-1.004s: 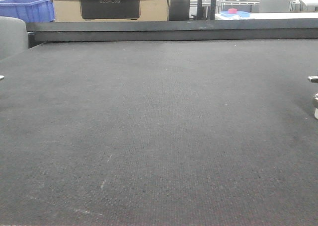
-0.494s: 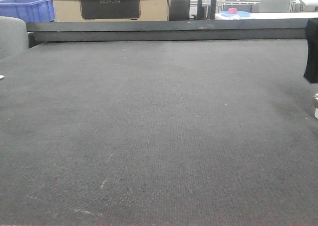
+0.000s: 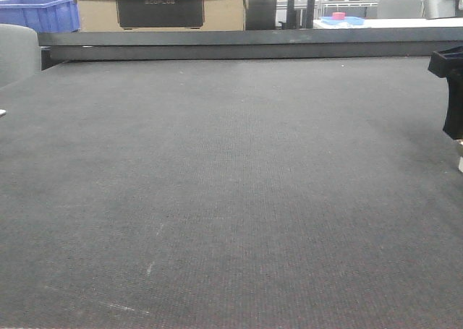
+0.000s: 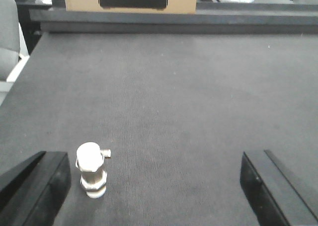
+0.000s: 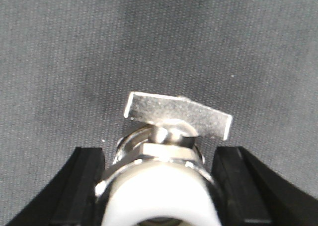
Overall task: Place valve from conveyor to right shelf box
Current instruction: 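Close the right gripper on the white valve and lift it, then close the left gripper on the other white valve and lift it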
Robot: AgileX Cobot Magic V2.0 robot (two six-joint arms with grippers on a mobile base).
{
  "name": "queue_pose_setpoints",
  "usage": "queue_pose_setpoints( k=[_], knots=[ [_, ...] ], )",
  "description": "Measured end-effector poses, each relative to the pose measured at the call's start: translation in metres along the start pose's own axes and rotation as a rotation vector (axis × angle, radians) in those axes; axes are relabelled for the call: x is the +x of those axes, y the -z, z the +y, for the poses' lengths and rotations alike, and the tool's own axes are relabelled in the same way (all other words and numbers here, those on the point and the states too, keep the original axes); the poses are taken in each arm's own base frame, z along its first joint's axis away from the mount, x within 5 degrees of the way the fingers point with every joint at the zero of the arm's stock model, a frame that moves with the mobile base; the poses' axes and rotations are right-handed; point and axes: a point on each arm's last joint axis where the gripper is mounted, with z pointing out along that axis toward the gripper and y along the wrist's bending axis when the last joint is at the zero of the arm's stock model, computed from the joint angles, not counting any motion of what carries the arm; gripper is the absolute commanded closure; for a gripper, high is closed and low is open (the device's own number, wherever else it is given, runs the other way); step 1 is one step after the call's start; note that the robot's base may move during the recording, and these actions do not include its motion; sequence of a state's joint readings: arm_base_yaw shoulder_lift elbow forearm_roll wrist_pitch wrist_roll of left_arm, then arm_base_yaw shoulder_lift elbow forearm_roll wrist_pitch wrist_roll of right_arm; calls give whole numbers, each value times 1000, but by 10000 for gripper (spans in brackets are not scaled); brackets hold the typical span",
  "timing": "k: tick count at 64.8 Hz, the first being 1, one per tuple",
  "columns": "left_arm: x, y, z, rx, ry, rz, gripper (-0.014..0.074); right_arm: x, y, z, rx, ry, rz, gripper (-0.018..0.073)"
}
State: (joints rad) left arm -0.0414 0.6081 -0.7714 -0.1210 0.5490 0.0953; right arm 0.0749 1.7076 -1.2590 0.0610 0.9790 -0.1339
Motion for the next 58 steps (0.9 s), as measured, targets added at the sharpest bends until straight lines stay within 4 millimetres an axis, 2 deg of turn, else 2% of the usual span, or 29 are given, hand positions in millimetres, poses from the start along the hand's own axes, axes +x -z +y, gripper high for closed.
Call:
queue_pose_setpoints(
  k=[2, 11, 18, 24, 32, 40, 49, 58],
  knots=[
    [-2, -1, 0, 1, 0, 14, -3, 0, 0, 0, 0, 0, 0, 727],
    [-17, -10, -1, 11, -3, 115, -3, 0, 4, 0, 5, 3, -12, 712],
    [-33, -23, 1, 8, -19, 207, -3, 4, 20, 1, 12, 6, -58, 712],
    [-49, -43, 3, -3, -41, 312, -3, 13, 41, 4, 12, 3, -144, 712],
    [-62, -78, 12, -28, -33, 472, -3, 35, 62, 9, -2, -12, -243, 712],
    [-68, -118, 33, -69, -13, 635, -3, 63, 72, 13, -8, -17, -280, 712],
    [-67, -157, 60, -95, -24, 750, -3, 88, 78, 16, -8, -17, -298, 712],
    [-57, -197, 77, -93, -37, 827, -3, 99, 85, 17, -6, -15, -326, 712]
  ],
)
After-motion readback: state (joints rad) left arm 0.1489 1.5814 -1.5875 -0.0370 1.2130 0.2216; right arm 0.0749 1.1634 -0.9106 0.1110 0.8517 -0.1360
